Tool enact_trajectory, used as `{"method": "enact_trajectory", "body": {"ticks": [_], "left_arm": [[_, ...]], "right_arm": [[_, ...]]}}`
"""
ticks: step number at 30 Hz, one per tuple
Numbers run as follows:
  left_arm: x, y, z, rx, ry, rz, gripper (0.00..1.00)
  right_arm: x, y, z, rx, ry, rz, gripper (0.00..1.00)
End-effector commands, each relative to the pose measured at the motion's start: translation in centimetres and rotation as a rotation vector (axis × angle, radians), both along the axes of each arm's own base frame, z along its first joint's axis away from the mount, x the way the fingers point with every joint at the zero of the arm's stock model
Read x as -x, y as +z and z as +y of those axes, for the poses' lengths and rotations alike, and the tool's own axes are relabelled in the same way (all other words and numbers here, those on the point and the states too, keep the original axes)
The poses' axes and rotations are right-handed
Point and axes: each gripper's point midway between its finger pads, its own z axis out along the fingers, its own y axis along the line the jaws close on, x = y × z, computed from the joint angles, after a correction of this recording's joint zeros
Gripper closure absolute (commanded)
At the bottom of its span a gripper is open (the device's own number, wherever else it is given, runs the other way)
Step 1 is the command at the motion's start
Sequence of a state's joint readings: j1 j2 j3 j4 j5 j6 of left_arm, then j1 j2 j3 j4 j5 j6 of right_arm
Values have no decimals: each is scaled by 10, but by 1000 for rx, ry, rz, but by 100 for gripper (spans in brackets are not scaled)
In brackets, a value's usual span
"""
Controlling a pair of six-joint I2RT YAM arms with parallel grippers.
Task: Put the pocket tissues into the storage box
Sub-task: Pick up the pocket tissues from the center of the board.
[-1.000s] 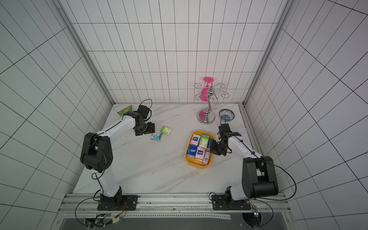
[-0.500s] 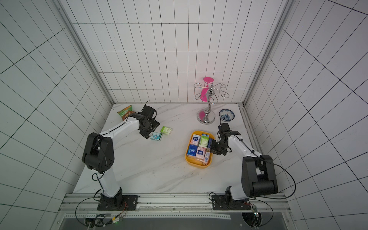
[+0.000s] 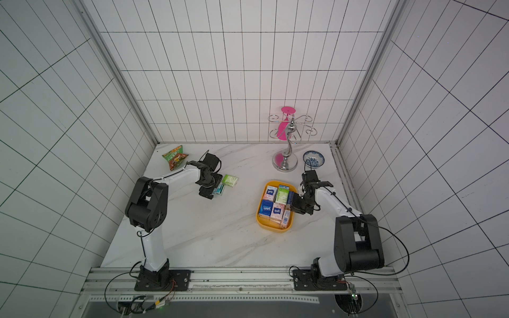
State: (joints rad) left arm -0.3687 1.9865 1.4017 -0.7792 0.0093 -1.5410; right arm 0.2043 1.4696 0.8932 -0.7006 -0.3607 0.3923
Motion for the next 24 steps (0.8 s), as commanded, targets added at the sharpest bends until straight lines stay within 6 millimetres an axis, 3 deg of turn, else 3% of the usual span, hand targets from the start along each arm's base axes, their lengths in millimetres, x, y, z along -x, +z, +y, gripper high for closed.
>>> {"method": "enact_trajectory", "body": {"ticks": [1,8,10,11,18,24], "left_arm": [[-1,-11,0,8,18,10,17],[-1,-14,9,-8,21,7,29],[-2,-13,10,-10,12,1,50],[-2,-13,10,-9,9,0,51],[-3,-5,18,-1,-38,-20,52],[-20,26,6,0,-314,-92,51]], "right_arm": [[-11,13,9,-36,16,-34,90],[-15,13,15,-37,30,-32,90],[-17,12,19,-37,37,-32,90],[-17,12,21,-41,38,-32,90],[-25,11,38,-43,69,-33,90],[-34,8,55,-47,97,-29,90]]}}
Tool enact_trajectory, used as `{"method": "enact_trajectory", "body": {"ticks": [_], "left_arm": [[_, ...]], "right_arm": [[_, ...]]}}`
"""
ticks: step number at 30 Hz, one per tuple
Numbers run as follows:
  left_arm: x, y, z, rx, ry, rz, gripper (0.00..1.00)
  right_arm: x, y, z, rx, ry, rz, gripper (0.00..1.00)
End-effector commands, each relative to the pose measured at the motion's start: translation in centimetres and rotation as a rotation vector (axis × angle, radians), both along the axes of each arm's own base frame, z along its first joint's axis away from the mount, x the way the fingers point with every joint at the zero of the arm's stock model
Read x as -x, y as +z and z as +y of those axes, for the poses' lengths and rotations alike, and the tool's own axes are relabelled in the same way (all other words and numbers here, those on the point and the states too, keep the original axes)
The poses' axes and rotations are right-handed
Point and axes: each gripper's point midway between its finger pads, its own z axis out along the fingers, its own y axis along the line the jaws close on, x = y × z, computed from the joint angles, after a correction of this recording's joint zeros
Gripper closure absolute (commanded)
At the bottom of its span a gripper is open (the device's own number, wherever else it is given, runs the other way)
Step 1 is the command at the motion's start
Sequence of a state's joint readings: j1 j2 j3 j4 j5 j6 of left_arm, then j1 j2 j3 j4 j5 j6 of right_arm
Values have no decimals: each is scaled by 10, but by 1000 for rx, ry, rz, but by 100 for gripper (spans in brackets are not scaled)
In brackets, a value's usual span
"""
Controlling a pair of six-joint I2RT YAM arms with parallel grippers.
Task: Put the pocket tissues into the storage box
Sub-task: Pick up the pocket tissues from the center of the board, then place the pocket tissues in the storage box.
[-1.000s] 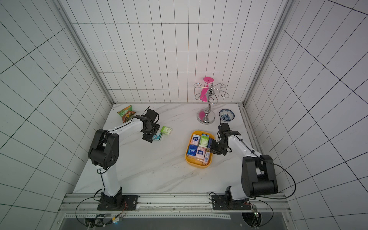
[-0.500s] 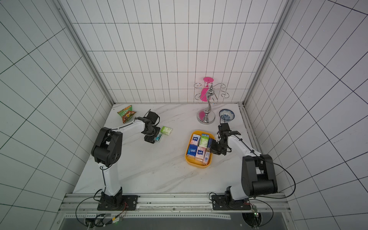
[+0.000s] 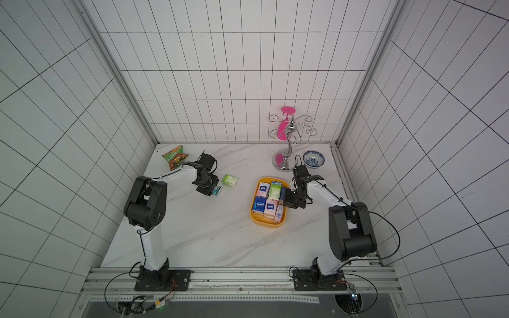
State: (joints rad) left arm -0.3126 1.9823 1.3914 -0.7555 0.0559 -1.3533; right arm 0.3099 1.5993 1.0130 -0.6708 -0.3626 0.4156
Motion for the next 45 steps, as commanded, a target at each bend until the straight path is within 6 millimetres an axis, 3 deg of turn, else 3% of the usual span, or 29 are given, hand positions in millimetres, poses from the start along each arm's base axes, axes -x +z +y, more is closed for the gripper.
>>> {"method": "enact_trajectory", "body": {"ticks": [1,9,12,15,19,26,33,40,45], "left_arm": [[-12,30,-10,-7,-237,-68,51],[21,75,-21,-65,-601,-102,51],[40,91,-45,-44,-742,-122,51],[62,99,-84,22,-907,-140,50],[89,105,-122,-36,-1115,-143,50],[110,102,-179,24,-1269,-152,50],[117,101,-212,-3,-1352,-160,50],[121,86,-252,-30,-1411,-131,50],[123,74,-264,-32,-1394,-90,50]], "right_arm": [[-13,8,18,-39,16,-17,90],[-23,13,28,-55,30,-29,90],[-24,14,30,-58,34,-28,90],[-24,12,30,-58,35,-22,90],[-22,12,30,-56,32,-20,89],[-22,15,28,-54,26,-33,89],[-22,16,30,-62,27,-32,89],[-23,15,30,-61,27,-30,89],[-24,15,31,-63,28,-30,89]]}}
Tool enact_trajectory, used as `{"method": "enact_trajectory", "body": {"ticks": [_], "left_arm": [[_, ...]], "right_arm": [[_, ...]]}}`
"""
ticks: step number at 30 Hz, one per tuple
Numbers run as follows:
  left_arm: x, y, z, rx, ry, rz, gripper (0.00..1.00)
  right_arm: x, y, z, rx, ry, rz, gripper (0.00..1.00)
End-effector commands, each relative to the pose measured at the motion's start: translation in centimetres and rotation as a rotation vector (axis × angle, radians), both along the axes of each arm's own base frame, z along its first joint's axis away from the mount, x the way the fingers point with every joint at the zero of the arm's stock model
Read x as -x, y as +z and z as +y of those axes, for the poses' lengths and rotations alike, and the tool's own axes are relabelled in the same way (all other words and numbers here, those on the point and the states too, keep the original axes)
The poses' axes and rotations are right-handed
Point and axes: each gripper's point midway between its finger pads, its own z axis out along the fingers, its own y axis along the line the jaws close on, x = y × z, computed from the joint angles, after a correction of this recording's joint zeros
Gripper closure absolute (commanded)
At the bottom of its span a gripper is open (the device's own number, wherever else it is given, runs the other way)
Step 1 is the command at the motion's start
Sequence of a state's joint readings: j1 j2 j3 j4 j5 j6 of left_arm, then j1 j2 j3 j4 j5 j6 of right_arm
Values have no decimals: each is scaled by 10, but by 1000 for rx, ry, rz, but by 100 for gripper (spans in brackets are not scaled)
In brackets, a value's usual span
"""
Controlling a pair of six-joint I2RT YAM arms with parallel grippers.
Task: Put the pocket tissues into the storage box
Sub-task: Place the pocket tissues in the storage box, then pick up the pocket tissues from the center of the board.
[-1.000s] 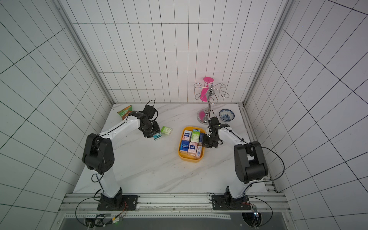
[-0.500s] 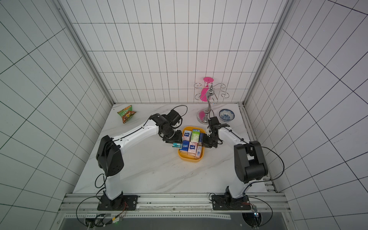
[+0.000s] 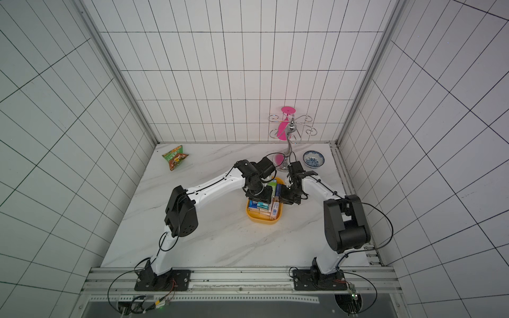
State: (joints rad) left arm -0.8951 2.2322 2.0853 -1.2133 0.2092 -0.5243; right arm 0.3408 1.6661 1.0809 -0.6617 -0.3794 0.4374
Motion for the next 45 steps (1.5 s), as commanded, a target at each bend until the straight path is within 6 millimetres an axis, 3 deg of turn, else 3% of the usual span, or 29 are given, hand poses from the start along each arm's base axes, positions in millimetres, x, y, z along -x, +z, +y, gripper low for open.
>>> {"method": "enact_trajectory", "body": {"ticks": [1,6,10,14,19,25,29,31,35,38,41,45], "left_arm": [[1,-8,4,-49,24,16,50],[3,-9,8,-73,34,13,49],[3,-9,7,-70,37,16,41],[2,4,4,-29,54,9,31],[-9,35,12,32,108,-18,31],[-41,66,55,88,222,-46,30],[-65,68,102,67,321,-62,30],[-75,63,125,66,387,-53,30],[-98,49,170,66,540,-63,30],[-112,33,195,54,636,-51,29],[-122,17,206,61,716,-24,27],[-131,-1,206,62,793,1,26]], "right_arm": [[-11,15,12,-40,13,-35,89],[-12,17,12,-40,10,-39,89],[-14,19,13,-41,11,-45,89],[-13,19,12,-36,12,-42,89],[-14,19,11,-28,11,-46,89],[-14,19,10,-25,10,-45,89],[-15,18,8,-13,7,-46,88],[-15,18,8,-11,9,-46,87],[-15,18,8,-4,11,-44,72],[-16,18,7,-2,9,-44,66],[-17,19,8,-4,9,-49,60],[-18,21,4,22,7,-56,41]]}}
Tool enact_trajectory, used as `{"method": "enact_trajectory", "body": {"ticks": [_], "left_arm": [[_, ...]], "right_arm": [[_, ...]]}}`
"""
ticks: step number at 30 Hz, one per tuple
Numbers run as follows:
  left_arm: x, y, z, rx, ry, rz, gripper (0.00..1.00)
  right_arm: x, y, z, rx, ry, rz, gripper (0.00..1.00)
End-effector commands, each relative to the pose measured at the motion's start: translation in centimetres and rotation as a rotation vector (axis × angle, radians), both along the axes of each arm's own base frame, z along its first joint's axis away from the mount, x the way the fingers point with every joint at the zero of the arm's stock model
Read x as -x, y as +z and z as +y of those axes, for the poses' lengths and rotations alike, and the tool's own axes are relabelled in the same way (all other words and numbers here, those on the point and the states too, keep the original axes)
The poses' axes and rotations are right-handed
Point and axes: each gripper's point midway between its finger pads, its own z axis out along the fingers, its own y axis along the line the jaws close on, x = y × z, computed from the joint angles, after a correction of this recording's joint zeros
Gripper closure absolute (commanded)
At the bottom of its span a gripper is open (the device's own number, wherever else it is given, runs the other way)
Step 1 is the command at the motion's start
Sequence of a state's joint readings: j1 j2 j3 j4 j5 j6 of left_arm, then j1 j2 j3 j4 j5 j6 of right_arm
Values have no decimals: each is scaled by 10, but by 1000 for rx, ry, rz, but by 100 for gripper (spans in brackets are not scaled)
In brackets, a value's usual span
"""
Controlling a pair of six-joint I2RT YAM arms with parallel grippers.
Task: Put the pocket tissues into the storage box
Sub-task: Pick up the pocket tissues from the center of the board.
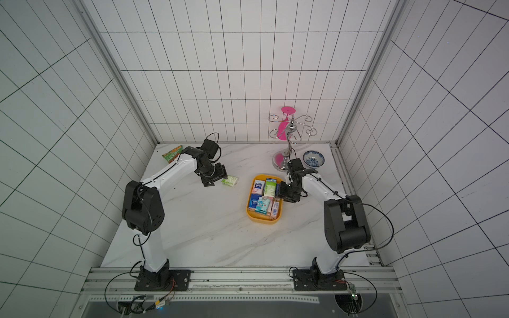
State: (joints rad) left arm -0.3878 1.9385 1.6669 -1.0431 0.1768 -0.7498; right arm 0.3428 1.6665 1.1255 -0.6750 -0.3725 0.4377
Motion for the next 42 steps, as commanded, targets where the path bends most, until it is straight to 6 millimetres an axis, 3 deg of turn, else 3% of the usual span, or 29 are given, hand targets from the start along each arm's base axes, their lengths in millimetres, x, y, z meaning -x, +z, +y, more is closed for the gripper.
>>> {"method": "enact_trajectory", "body": {"ticks": [1,5,11,14,22,37,42], "left_arm": [[-19,-13,-8,23,91,-19,26],[-28,-25,-8,61,240,9,23],[-33,-45,-6,146,555,84,23],[-41,-50,-10,177,631,97,23],[-58,-70,-12,108,648,136,23],[-63,-108,-14,49,650,198,23],[-61,-112,-15,54,630,194,29]], "right_arm": [[-8,10,-1,34,6,-28,38],[-10,18,-7,66,10,-59,29],[-4,28,-17,105,11,-73,26],[0,33,-20,112,4,-87,24],[10,38,-26,115,-4,-99,23],[16,34,-31,144,4,-82,23],[17,32,-33,154,1,-78,24]]}}
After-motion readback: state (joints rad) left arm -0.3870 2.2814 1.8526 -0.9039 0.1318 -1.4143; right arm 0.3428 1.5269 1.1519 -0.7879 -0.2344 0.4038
